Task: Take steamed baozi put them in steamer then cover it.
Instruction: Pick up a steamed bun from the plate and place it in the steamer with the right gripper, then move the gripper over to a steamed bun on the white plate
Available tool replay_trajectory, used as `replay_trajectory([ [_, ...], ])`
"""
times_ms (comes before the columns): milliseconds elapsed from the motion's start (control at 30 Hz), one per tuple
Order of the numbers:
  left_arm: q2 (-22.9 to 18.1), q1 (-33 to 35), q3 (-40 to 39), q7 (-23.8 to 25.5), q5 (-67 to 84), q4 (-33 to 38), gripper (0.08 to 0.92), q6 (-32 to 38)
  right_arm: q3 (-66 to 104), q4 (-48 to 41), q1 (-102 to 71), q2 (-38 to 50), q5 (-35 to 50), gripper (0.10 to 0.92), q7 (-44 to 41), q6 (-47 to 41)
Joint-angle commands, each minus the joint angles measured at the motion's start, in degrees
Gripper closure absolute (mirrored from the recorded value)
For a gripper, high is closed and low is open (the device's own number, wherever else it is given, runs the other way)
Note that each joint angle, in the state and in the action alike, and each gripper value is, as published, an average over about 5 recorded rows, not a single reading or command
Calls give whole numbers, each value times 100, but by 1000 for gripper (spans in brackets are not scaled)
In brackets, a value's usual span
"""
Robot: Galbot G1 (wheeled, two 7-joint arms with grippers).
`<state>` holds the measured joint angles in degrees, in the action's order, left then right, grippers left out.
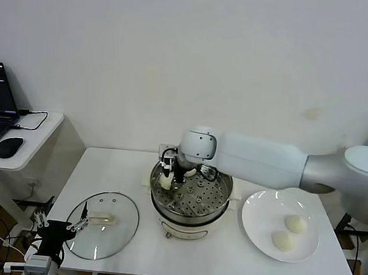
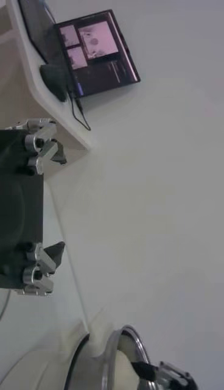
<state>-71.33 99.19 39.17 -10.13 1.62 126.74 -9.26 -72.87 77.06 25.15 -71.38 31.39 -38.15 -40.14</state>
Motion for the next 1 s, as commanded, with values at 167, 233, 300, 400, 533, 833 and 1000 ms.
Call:
replay_trajectory([
  [167, 17, 10, 0, 0, -1, -9, 177, 1, 120, -250, -85, -173, -21, 230, 6, -138],
  [233, 27, 12, 7, -1, -1, -14, 177, 0, 210, -64, 123, 42, 18, 212, -223, -125],
  [300, 38, 13, 11, -1, -1, -12, 177, -1, 309, 195, 458, 399, -14, 205, -719, -44],
  [400, 65, 13, 11, 3, 1, 12, 177, -5, 332, 585, 967, 1073, -282, 203, -1595, 308],
  [533, 91, -2, -4, 6, 5, 15, 177, -10, 170, 1145, 1444, 2008, -755, 203, -2263, 834],
  [833, 125, 46, -91, -1, -2, -44, 177, 16, 118, 2218, 1308, 4358, -1996, 203, -2945, 1952],
  [1000, 149, 43, -119, -1, -16, -13, 177, 11, 257, 2417, 614, 5175, -2791, 203, -2946, 2408],
])
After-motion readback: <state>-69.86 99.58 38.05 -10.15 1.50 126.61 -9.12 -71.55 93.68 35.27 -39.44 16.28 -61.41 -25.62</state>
